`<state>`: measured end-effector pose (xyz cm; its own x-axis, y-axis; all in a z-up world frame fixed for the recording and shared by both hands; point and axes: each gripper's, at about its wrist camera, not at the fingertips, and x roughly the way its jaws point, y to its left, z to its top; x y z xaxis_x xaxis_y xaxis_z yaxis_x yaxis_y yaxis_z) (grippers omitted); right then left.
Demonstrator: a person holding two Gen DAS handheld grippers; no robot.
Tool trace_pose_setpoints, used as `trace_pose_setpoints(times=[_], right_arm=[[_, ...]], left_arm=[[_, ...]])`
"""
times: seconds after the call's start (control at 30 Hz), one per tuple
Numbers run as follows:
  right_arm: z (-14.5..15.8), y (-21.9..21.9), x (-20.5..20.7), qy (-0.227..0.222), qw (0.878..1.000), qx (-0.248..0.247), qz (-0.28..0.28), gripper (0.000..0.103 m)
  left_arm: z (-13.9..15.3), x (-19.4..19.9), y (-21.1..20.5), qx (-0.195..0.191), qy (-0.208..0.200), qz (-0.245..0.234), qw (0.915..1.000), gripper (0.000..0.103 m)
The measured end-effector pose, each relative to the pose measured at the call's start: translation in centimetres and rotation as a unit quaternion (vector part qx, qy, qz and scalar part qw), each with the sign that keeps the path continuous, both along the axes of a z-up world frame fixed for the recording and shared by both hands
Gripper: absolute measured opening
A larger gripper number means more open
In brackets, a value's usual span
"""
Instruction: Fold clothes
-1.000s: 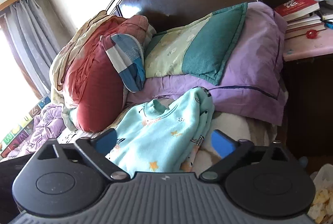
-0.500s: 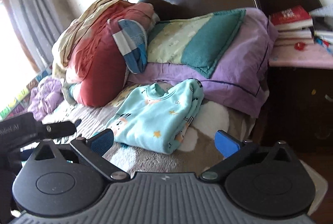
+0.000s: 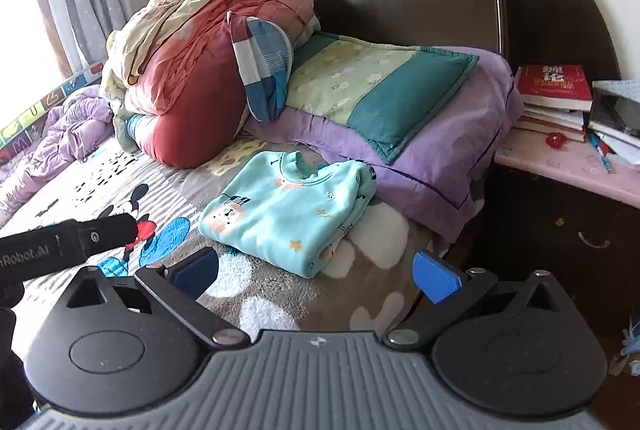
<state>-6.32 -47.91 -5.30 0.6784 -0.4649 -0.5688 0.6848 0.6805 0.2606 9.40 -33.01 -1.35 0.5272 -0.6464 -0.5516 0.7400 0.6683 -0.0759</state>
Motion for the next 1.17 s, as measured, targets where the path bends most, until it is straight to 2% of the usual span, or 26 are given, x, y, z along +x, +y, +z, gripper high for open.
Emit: trace_pose_setpoints(times=[0.33,0.53,0.77,1.17], right_arm=[[1.5,1.4,-0.7,0.019,0.999,-0.021,0.016,0.103],[1.9,1.4,-1.4,0.025,0.999,-0.029,0.010,0.103],[2.1,1.5,-1.8,0.027,0.999,-0.030,0.011,0.103],[2.8,2.7,-2.0,0.033,0.998,-0.045,0.021,0.103]], left_arm=[[0.4,-1.4,1.6,0.016,-0.021,0.033,0.9991,0.103],[0.4,-2.1,2.7,0.001,0.007,0.027,0.9996,0.103],[0.7,-4.0,2.3,0.032,-0.026,0.025,0.9989,0.103],[0.9,-4.4,3.9,0.008,-0.006,0.027,0.9996,0.103]])
